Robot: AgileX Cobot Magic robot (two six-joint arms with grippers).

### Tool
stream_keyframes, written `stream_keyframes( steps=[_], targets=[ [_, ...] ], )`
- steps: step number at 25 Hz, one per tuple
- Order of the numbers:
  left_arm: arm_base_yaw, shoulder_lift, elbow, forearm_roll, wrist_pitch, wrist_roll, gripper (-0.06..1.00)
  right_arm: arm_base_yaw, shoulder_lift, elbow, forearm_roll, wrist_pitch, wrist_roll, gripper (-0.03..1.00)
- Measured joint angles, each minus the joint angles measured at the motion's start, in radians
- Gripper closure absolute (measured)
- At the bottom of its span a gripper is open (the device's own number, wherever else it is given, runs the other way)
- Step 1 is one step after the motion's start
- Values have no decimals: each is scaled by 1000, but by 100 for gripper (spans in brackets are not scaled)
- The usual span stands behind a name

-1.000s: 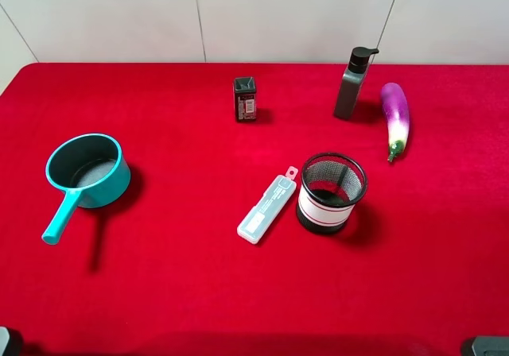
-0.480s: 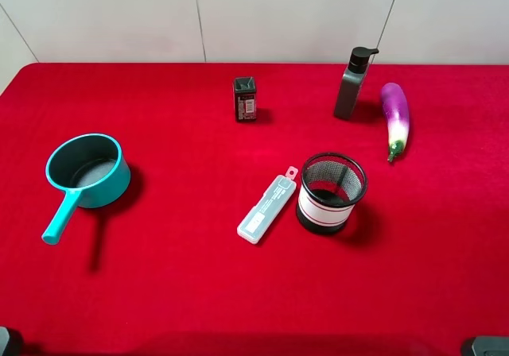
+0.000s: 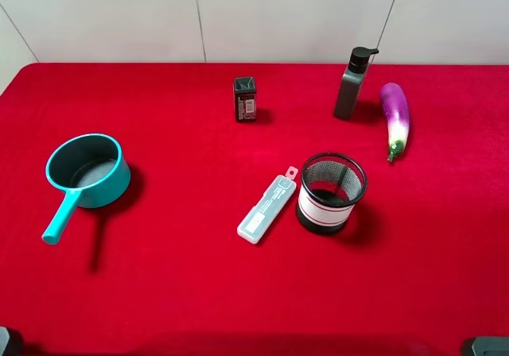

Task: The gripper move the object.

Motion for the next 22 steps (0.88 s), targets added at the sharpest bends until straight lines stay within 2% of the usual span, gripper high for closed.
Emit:
stream_keyframes(
  steps=[8,15,22],
  targets=[
    [3,0,0,-14,0,33,0,0,0,0,0,0,0,27],
    [3,0,0,-49,0,124,0,0,0,0,0,0,0,27],
    [3,0,0,-49,0,132,0,0,0,0,0,0,0,27]
  ],
)
